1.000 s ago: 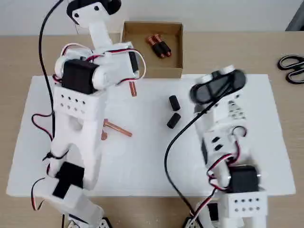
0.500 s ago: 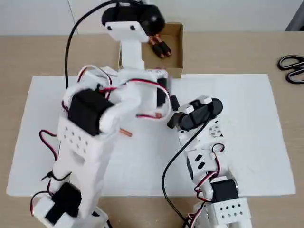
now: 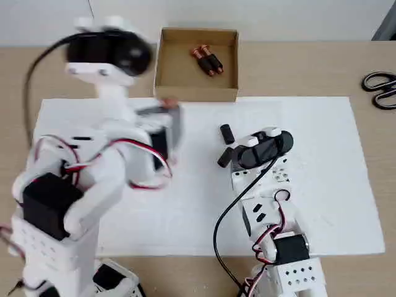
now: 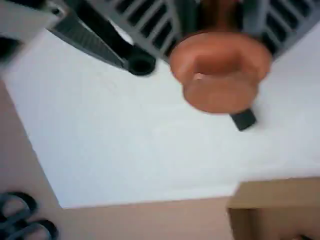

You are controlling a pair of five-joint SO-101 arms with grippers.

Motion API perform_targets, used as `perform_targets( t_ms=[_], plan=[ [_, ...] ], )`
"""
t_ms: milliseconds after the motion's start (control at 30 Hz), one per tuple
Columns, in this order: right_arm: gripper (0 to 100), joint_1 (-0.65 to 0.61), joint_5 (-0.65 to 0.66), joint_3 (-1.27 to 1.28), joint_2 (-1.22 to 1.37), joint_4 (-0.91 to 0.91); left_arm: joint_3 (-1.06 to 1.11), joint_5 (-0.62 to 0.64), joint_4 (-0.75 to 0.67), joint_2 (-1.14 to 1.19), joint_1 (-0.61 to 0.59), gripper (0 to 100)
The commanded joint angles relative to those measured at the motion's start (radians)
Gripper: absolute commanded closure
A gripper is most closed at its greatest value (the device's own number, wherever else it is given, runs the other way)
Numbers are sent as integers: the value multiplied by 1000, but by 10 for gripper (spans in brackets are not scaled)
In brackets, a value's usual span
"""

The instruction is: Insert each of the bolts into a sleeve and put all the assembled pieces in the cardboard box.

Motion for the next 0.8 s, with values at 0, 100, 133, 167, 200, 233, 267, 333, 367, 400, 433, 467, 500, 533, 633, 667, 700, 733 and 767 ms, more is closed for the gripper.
perform_targets(
  t_ms=[0,100,133,167,200,233,267,333,367,400,433,467,500,533,633,667,700,733,767],
  plan=[
    [989,-13,-12,-6,-18,-1,260,-18,-183,-120,-49,995],
    [989,-48,-12,-5,-18,-2,513,-20,-390,-203,-31,995],
    [989,-61,-12,-5,-18,-4,596,-20,-483,-227,-29,995],
    [989,-68,-12,-5,-18,-5,674,-20,-580,-252,-28,995],
    [989,-77,-12,-5,-18,-5,753,-20,-681,-267,-28,995],
    [989,-85,-12,-5,-18,-5,828,-20,-779,-285,-29,995],
    [989,-90,-12,-3,-18,-5,900,-18,-870,-301,-29,995],
    [989,-104,-12,5,-18,-4,1021,-18,-1013,-325,-28,995],
    [989,-111,-12,9,-18,-5,1070,-18,-1068,-334,-28,995],
    [989,-122,-12,12,-18,-5,1113,-18,-1117,-345,-28,995],
    [989,-133,-12,12,-18,-4,1152,-18,-1163,-351,-28,995],
    [989,-142,-12,15,-18,-1,1182,-18,-1203,-358,-28,995],
    [989,-151,-12,17,-18,-1,1210,-18,-1241,-362,-28,995],
    [989,-159,-12,17,-18,1,1234,-18,-1278,-364,-28,995],
    [989,-162,-12,23,-18,1,1293,-15,-1356,-362,-21,995],
    [989,-163,-14,25,-18,1,1305,-15,-1376,-362,-21,995],
    [989,-171,-14,28,-18,1,1316,-15,-1387,-362,-21,995],
    [989,-180,-14,29,-18,1,1323,-14,-1392,-362,-21,995],
    [989,-191,-14,32,-18,1,1326,-14,-1393,-362,-21,995]
  ],
)
